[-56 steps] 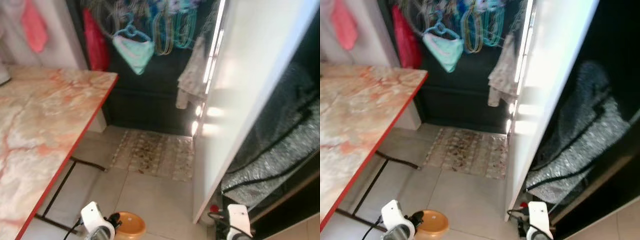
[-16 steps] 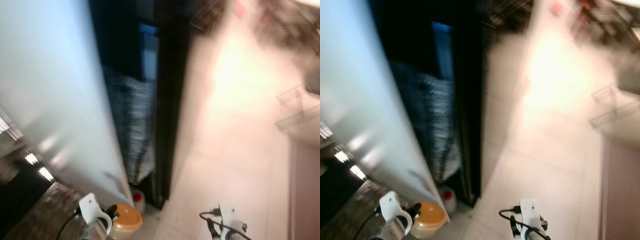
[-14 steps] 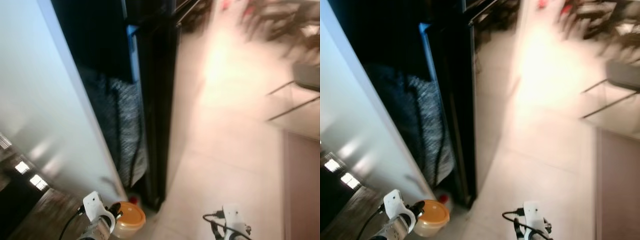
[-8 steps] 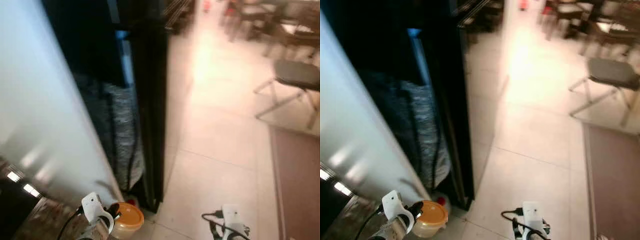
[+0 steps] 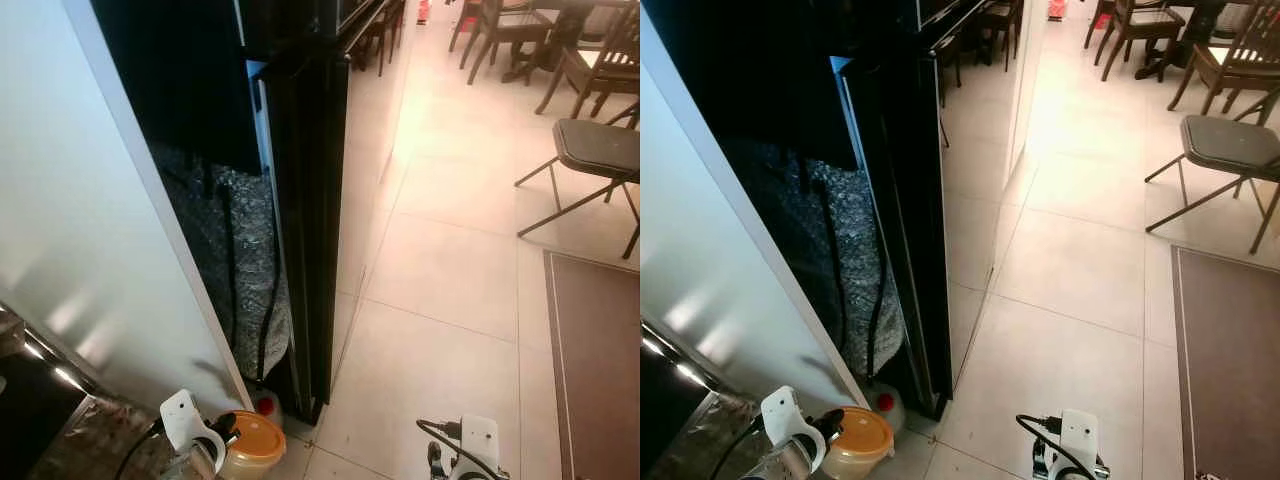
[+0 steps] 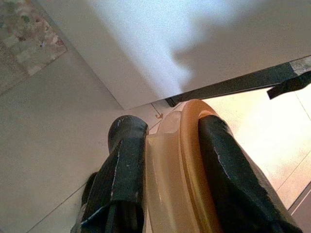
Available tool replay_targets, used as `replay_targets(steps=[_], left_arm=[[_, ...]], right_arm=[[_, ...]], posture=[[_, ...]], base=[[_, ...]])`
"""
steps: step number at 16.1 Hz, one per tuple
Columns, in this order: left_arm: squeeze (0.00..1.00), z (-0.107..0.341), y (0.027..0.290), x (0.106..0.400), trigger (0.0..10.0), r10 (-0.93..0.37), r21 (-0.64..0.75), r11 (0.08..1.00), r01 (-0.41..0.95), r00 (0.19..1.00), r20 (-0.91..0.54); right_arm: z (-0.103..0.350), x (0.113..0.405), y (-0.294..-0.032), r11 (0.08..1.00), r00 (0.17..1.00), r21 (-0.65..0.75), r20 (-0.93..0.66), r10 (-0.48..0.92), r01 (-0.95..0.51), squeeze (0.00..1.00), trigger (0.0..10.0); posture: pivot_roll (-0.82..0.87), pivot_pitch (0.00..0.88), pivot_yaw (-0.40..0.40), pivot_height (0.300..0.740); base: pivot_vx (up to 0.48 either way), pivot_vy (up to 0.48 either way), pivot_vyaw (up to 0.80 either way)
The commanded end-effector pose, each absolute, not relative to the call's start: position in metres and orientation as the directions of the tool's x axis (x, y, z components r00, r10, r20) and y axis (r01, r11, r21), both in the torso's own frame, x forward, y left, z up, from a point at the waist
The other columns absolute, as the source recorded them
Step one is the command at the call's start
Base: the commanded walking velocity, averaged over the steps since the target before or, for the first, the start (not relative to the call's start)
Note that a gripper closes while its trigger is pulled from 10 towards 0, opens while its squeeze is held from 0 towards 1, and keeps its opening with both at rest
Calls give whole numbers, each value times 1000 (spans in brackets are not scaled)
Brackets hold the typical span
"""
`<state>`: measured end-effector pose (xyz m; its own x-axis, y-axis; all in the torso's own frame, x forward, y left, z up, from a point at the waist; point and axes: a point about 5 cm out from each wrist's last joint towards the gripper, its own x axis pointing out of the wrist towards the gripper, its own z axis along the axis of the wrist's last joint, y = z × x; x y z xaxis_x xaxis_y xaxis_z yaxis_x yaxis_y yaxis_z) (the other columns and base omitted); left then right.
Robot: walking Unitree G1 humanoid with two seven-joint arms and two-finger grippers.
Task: Restocking fridge
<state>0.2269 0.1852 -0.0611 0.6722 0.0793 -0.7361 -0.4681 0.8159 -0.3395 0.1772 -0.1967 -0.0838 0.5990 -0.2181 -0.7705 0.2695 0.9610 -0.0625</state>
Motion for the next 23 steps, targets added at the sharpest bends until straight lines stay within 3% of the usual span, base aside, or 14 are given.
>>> replay_targets(steps=[1,6,11,23], left_arm=[[0,-63,184,224,10000,73,-333,817,-470,657,-750],[0,-64,183,224,10000,70,-333,817,-471,654,-753],[0,-65,182,222,10000,68,-331,816,-475,647,-759],[0,-64,183,224,10000,74,-324,819,-473,649,-757]], right_arm=[[-85,174,-196,956,592,-52,-775,-221,290,0,10000],[-84,176,-196,957,599,-57,-769,-223,284,0,10000],[-80,185,-197,987,629,-162,-765,-136,16,0,10000],[-79,185,-199,976,640,-170,-737,-219,138,0,10000]], posture=[[-105,0,51,740],[-109,0,51,740],[-111,4,40,740],[-104,12,48,740]], base=[[0,0,0],[0,148,0],[0,260,0],[0,197,0]])
